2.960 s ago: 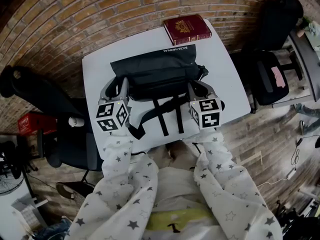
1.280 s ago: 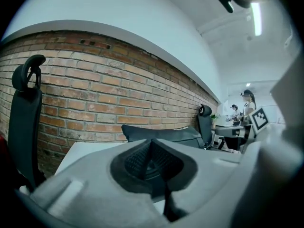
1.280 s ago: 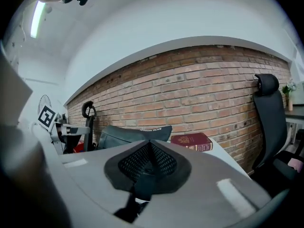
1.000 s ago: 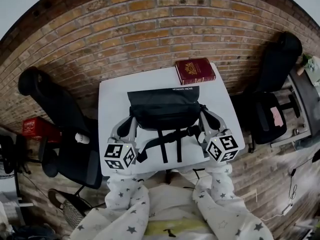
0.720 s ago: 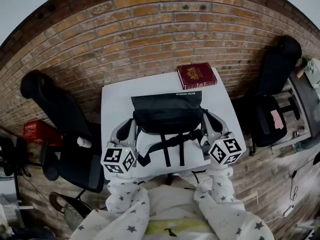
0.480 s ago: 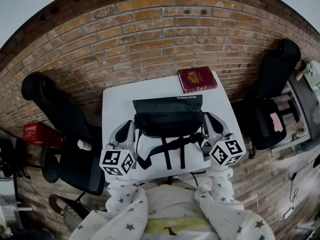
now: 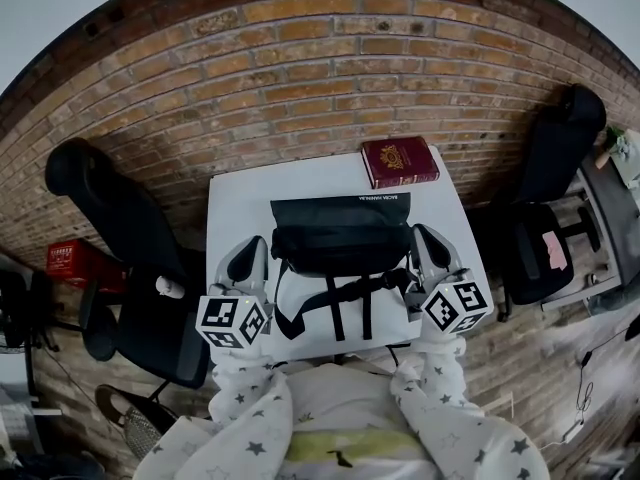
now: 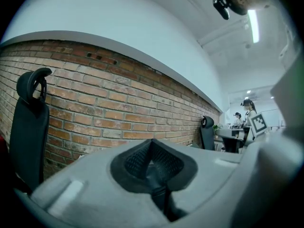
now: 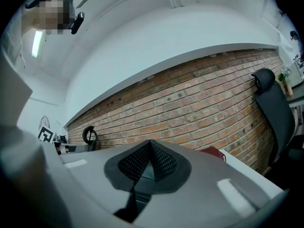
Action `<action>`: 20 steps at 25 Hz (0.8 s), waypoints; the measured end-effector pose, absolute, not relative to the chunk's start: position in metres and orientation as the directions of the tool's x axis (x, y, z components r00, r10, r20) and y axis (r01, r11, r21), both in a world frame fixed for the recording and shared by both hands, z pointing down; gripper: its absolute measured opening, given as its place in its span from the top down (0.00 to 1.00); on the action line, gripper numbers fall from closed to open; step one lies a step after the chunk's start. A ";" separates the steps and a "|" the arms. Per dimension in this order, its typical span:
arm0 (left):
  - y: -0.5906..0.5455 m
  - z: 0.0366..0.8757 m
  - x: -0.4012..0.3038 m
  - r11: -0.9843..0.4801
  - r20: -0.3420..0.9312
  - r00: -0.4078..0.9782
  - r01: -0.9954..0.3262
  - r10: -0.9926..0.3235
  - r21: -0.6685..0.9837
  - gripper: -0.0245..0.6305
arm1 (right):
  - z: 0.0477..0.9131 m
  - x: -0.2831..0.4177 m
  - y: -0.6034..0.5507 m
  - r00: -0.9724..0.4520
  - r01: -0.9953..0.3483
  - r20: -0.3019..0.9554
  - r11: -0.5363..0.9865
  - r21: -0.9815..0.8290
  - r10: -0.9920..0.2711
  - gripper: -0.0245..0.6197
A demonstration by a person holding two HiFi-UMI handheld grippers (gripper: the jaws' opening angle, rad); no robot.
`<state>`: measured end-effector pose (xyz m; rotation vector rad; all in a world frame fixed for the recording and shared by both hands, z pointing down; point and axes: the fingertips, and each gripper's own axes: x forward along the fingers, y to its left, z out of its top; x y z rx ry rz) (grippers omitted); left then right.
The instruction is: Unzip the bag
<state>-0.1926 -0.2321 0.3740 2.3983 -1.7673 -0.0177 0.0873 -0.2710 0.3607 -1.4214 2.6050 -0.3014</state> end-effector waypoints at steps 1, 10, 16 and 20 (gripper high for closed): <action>-0.233 0.375 -0.193 -0.287 0.088 0.301 -0.948 -0.950 0.138 0.97 | 0.361 0.087 -0.271 -0.536 -0.811 -0.042 0.528 -0.251 -0.843 0.95; -0.233 0.381 -0.194 -0.286 0.103 0.301 -0.948 -0.948 0.141 0.97 | 0.364 0.085 -0.270 -0.529 -0.817 -0.038 0.521 -0.247 -0.848 0.95; -0.233 0.384 -0.197 -0.279 0.112 0.294 -0.951 -0.949 0.130 0.97 | 0.366 0.086 -0.270 -0.523 -0.823 -0.035 0.515 -0.238 -0.852 0.95; -0.233 0.383 -0.200 -0.275 0.113 0.289 -0.953 -0.951 0.126 0.96 | 0.365 0.086 -0.270 -0.517 -0.826 -0.035 0.510 -0.239 -0.855 0.95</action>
